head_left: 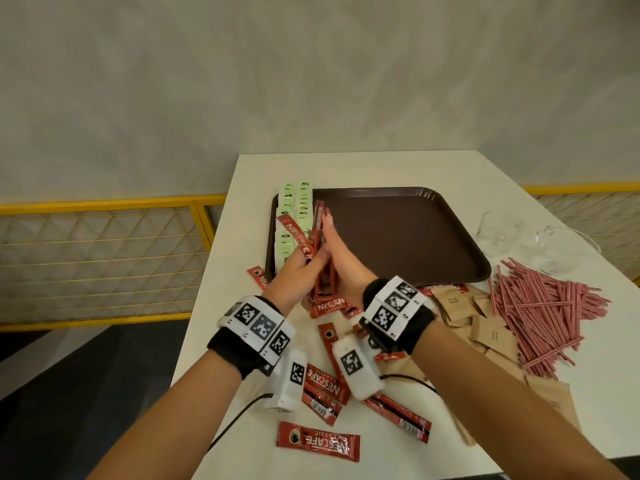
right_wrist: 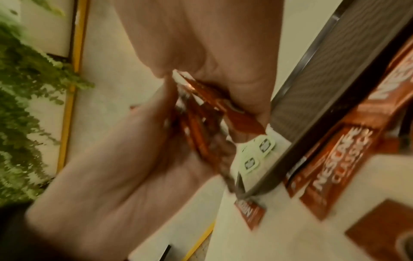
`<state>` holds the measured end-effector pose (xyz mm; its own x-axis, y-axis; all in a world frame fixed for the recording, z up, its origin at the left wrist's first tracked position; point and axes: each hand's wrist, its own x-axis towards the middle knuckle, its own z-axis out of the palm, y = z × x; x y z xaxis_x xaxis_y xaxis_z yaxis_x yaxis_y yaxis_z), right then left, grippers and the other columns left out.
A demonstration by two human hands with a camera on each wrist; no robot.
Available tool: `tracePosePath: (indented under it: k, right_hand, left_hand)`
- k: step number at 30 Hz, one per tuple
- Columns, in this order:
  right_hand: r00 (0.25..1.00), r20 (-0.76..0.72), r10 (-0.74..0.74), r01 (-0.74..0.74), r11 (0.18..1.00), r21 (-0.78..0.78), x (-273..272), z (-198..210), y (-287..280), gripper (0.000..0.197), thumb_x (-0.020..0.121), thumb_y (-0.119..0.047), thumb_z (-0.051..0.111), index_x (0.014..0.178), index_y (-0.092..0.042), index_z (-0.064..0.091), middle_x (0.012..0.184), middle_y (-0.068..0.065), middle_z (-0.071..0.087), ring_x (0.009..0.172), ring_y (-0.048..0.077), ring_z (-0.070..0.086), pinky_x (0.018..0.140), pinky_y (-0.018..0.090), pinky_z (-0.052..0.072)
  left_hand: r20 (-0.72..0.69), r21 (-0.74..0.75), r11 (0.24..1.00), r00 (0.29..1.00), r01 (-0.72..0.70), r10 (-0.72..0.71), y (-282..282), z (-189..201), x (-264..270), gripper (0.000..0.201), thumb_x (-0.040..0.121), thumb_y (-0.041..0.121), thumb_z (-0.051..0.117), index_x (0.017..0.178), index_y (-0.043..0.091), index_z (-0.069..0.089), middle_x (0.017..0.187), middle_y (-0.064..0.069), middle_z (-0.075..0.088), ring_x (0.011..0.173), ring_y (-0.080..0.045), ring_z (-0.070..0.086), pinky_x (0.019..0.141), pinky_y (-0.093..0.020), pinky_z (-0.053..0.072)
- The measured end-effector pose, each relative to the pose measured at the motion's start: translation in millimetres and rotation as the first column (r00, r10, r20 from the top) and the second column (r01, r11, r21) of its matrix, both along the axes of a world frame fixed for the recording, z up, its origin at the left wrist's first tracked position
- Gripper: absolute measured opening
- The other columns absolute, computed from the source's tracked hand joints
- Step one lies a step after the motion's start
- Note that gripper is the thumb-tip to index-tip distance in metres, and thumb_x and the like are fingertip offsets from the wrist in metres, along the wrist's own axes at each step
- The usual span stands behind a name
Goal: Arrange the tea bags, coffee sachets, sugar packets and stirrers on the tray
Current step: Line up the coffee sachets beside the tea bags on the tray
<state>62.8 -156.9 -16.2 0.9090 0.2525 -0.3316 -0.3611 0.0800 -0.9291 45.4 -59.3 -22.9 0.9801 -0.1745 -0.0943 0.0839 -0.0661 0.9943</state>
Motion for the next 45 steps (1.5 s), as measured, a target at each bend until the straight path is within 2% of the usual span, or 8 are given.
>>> tracePosePath:
  k: [10,15,21,26,29,33,40,45]
  right_hand:
    - [0.996,-0.085,-0.015,0.051,0.895,0.443,-4,0,3,0.082,0.078,-0.08,0.028,0.141,-0.029,0.041,0.141,0.002,0.049,0.131,0.019,0.043,0.115,0.04,0.025]
    - [0.981,0.17,-0.096,0.106,0.993,-0.053,0,0,1,0.119,0.057,-0.077,0.064,0.149,-0.033,0.003,0.154,0.002,0.025,0.141,0.02,0.026,0.115,0.048,0.023]
    - [0.845,0.535,0.006,0.284,0.842,-0.458,23,20,-9,0.037,0.081,-0.034,0.069,0.111,-0.013,0.064,0.114,0.008,0.056,0.109,0.021,0.053,0.096,0.033,0.044]
    - [0.831,0.551,-0.07,0.344,0.844,-0.411,38,22,-6,0.03,0.085,-0.042,0.063,0.067,-0.018,0.063,0.102,0.011,0.055,0.105,0.022,0.049,0.096,0.035,0.04]
    - [0.828,0.556,-0.071,0.315,0.88,-0.356,41,30,-9,0.049,0.093,-0.042,0.052,0.078,0.002,0.067,0.07,0.006,0.051,0.065,0.014,0.048,0.067,0.03,0.041]
    - [0.853,0.502,-0.14,0.262,0.948,-0.182,41,36,-15,0.035,0.098,-0.036,0.043,0.095,-0.014,0.07,0.081,0.009,0.06,0.065,0.013,0.05,0.053,0.021,0.04]
    - [0.889,0.389,-0.24,0.277,0.96,-0.042,46,40,-33,0.029,0.099,-0.031,0.043,0.089,-0.014,0.065,0.064,-0.004,0.056,0.06,0.015,0.054,0.047,0.019,0.039]
    - [0.948,0.31,-0.078,0.127,0.982,-0.141,50,24,-11,0.027,0.097,-0.025,0.05,0.105,-0.004,0.064,0.088,0.012,0.065,0.065,0.016,0.061,0.059,0.027,0.053]
  left_hand:
    - [0.011,0.104,0.994,1.0,-0.022,0.021,-12,-5,14,0.073,0.079,0.067,0.051,0.14,0.028,0.039,0.136,0.008,0.049,0.129,-0.013,0.044,0.112,-0.038,0.031]
    - [0.087,0.245,0.97,0.996,0.016,-0.038,-8,-3,19,0.043,0.099,0.024,0.041,0.142,0.022,0.036,0.14,-0.002,0.047,0.13,-0.018,0.043,0.109,-0.034,0.034]
    - [0.182,0.443,0.897,0.98,-0.005,-0.084,1,-5,19,0.052,0.098,0.029,0.043,0.145,0.015,0.026,0.137,-0.005,0.049,0.118,-0.018,0.053,0.095,-0.027,0.043]
    - [0.166,0.383,0.923,0.985,-0.025,-0.042,9,2,23,0.023,0.095,0.018,0.05,0.114,0.007,0.044,0.078,0.005,0.057,0.051,0.01,0.058,0.049,-0.004,0.041]
    - [0.136,0.32,0.947,0.989,0.012,-0.059,11,6,24,0.029,0.094,0.013,0.049,0.122,0.011,0.042,0.085,0.006,0.058,0.059,0.009,0.061,0.054,-0.003,0.043]
    - [0.07,0.267,0.964,0.997,0.01,-0.03,12,3,26,0.026,0.092,0.01,0.046,0.117,0.016,0.046,0.101,-0.002,0.057,0.087,-0.013,0.058,0.079,-0.024,0.048]
    - [-0.226,-0.171,0.961,0.958,-0.216,0.175,32,0,40,0.002,0.092,0.014,0.053,0.092,0.016,0.055,0.062,0.004,0.05,0.043,-0.007,0.046,0.04,-0.02,0.039]
    - [-0.227,-0.293,0.95,0.973,-0.111,0.043,24,16,44,0.032,0.096,0.028,0.049,0.122,0.009,0.054,0.113,-0.008,0.067,0.096,-0.015,0.065,0.076,-0.026,0.055]
